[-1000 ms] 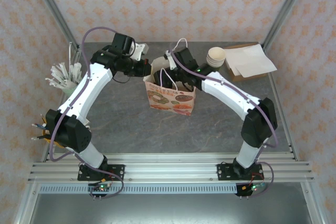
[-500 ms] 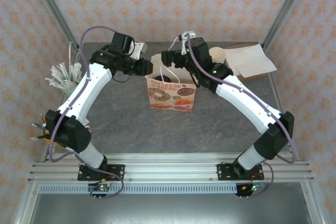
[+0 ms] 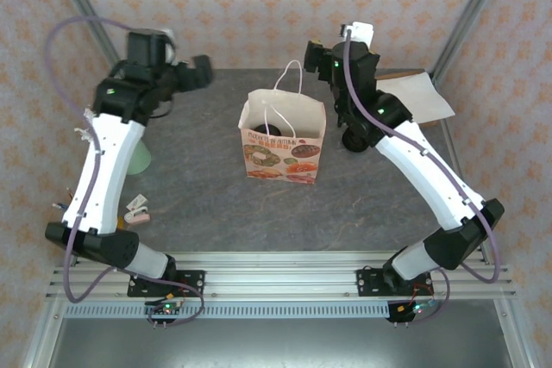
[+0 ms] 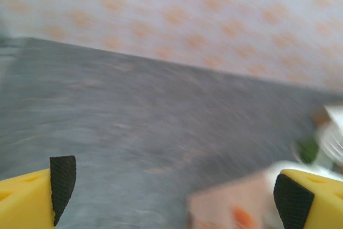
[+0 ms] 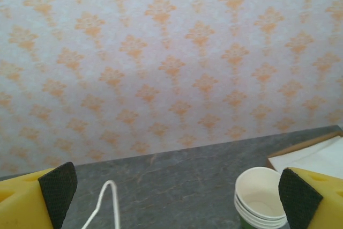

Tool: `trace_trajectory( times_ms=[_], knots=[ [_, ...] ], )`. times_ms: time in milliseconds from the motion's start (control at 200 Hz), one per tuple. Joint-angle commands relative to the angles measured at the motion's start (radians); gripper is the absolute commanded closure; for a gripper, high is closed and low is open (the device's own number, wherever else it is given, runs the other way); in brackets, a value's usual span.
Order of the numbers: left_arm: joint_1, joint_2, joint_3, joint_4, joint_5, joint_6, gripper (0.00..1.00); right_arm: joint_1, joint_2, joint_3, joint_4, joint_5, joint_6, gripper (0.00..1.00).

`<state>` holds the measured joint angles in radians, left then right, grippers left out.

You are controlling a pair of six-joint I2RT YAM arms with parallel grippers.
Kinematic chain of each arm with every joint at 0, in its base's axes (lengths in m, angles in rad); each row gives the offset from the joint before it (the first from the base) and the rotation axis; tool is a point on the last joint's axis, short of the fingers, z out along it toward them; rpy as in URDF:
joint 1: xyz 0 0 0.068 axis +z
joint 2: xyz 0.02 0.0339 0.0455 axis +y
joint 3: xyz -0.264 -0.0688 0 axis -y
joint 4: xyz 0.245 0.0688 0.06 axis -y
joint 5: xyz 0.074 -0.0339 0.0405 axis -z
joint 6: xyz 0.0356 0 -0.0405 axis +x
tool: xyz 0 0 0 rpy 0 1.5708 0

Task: Pack the takeout coffee

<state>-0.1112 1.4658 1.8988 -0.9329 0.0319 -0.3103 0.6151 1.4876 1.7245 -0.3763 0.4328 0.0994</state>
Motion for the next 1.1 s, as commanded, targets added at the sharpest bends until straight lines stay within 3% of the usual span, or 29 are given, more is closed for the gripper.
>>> trace_trajectory(
  times_ms=[0,160,245,330,430,565,741,926,1026,1096],
  knots=[
    [0.184,-0.014,0.004,-0.153,-0.224,-0.129,0.00,-0.034,-0.015,0.054,-0.063,-0.011,0.051,0.00],
    [0.329,-0.007,-0.014,-0.204,-0.238,-0.076,0.00,-0.043,-0.015,0.019,-0.009,-0.118,0.044,0.00],
    [0.360,0.062,0.057,-0.238,-0.168,-0.056,0.02,-0.043,-0.006,-0.006,0.030,-0.158,0.034,0.00],
    [0.361,0.137,0.115,-0.172,-0.056,0.062,0.04,-0.043,0.011,-0.013,0.047,-0.162,0.017,0.00],
    [0.367,0.269,0.219,-0.149,-0.086,0.234,0.07,-0.043,0.032,0.002,0.034,-0.159,-0.007,0.00],
    [0.373,0.507,0.482,-0.303,-0.083,0.434,0.10,-0.043,0.052,0.048,-0.018,-0.160,-0.070,0.00],
    [0.443,0.608,0.542,-0.263,-0.059,0.402,0.14,-0.043,0.053,0.078,-0.070,-0.140,-0.126,0.00],
    [0.458,0.721,0.587,-0.247,0.006,0.431,0.19,-0.043,0.047,0.083,-0.076,-0.127,-0.154,0.00],
    [0.468,0.772,0.617,-0.224,0.006,0.432,0.28,-0.042,0.051,0.099,-0.085,-0.119,-0.164,0.00],
    [0.472,0.801,0.650,-0.205,0.017,0.433,0.48,-0.043,0.053,0.108,-0.090,-0.110,-0.166,0.00]
  ],
)
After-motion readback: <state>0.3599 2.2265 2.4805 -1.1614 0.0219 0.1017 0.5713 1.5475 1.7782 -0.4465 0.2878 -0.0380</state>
